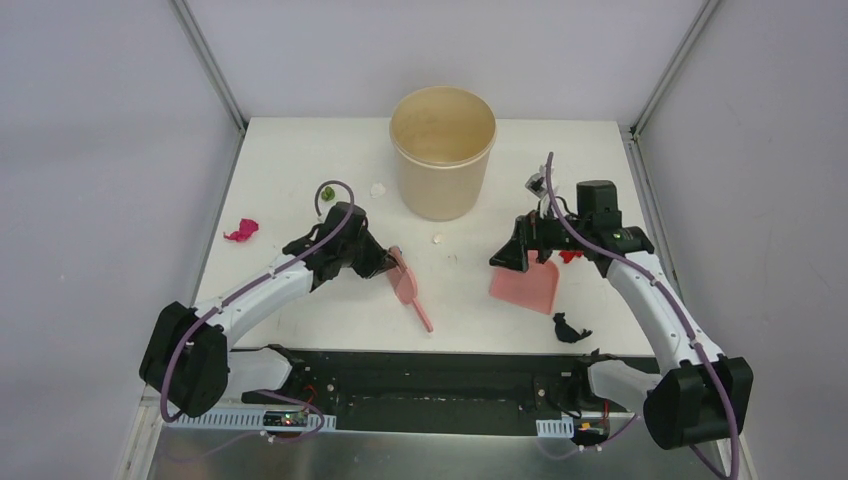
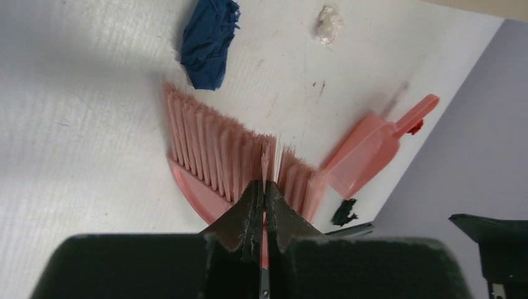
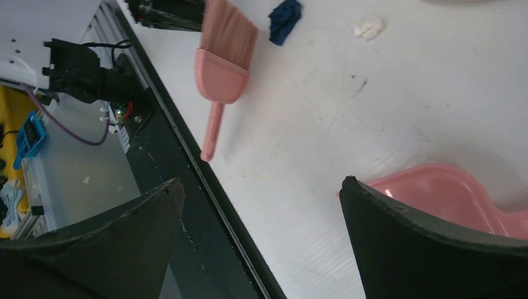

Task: Sweep away the paper scraps from the table

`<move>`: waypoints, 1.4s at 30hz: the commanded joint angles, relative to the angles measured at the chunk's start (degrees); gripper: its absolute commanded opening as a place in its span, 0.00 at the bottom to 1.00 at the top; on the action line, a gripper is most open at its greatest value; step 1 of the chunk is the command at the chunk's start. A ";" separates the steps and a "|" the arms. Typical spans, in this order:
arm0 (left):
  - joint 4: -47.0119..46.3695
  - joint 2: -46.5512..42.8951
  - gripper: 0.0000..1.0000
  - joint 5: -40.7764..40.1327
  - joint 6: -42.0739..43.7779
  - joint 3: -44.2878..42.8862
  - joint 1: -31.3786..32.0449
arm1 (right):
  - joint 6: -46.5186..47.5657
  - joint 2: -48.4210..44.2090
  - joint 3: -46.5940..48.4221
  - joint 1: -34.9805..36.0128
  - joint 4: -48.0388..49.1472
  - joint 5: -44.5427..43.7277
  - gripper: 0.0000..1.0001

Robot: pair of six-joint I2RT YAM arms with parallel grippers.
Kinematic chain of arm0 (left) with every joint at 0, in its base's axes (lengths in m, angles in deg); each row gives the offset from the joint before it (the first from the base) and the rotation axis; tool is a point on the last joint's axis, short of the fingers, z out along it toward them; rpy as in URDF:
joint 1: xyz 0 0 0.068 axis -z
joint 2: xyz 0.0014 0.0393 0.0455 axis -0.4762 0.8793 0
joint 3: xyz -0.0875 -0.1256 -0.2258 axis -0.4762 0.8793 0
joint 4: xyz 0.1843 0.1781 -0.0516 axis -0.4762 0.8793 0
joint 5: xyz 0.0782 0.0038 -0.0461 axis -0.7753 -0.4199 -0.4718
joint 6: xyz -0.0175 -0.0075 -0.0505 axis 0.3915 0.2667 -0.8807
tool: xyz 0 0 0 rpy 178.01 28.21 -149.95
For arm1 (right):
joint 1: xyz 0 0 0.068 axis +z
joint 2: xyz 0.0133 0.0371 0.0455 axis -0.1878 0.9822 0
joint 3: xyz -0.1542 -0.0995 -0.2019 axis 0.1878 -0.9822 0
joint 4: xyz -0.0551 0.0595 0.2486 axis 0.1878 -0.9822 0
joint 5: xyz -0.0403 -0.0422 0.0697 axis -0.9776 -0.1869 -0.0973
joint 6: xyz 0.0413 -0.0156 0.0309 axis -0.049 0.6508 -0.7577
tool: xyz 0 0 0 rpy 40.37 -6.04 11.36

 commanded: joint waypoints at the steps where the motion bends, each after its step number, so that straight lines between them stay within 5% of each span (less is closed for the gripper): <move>1: -11.09 -2.48 0.00 2.82 -12.85 2.91 0.85 | 0.35 -0.56 5.09 5.91 -0.40 0.36 1.00; 14: -29.00 4.51 0.00 8.20 -37.50 8.51 4.84 | 7.08 11.45 14.80 27.84 -7.34 -22.77 1.00; 27: -32.42 2.54 0.00 8.80 -43.21 10.25 5.38 | 10.18 9.30 4.80 31.15 -1.60 -29.34 0.91; 30: -33.09 2.30 0.00 8.65 -43.83 11.07 5.47 | 10.91 8.39 2.65 31.18 -0.63 -29.98 0.81; 34: -33.39 2.26 0.00 8.66 -44.25 11.81 5.51 | 11.63 7.95 1.72 31.18 -0.53 -29.96 0.52; 39: -34.12 3.40 0.00 9.34 -42.94 11.82 5.47 | 11.40 6.61 1.65 31.05 -0.60 -29.24 0.01; 40: -34.21 3.63 0.00 9.94 -41.03 11.30 5.47 | 11.42 6.06 1.93 31.04 -1.13 -29.53 0.00; 42: -31.49 3.84 0.20 11.59 -31.50 8.21 5.51 | 13.17 5.30 3.43 30.96 -4.40 -29.19 0.00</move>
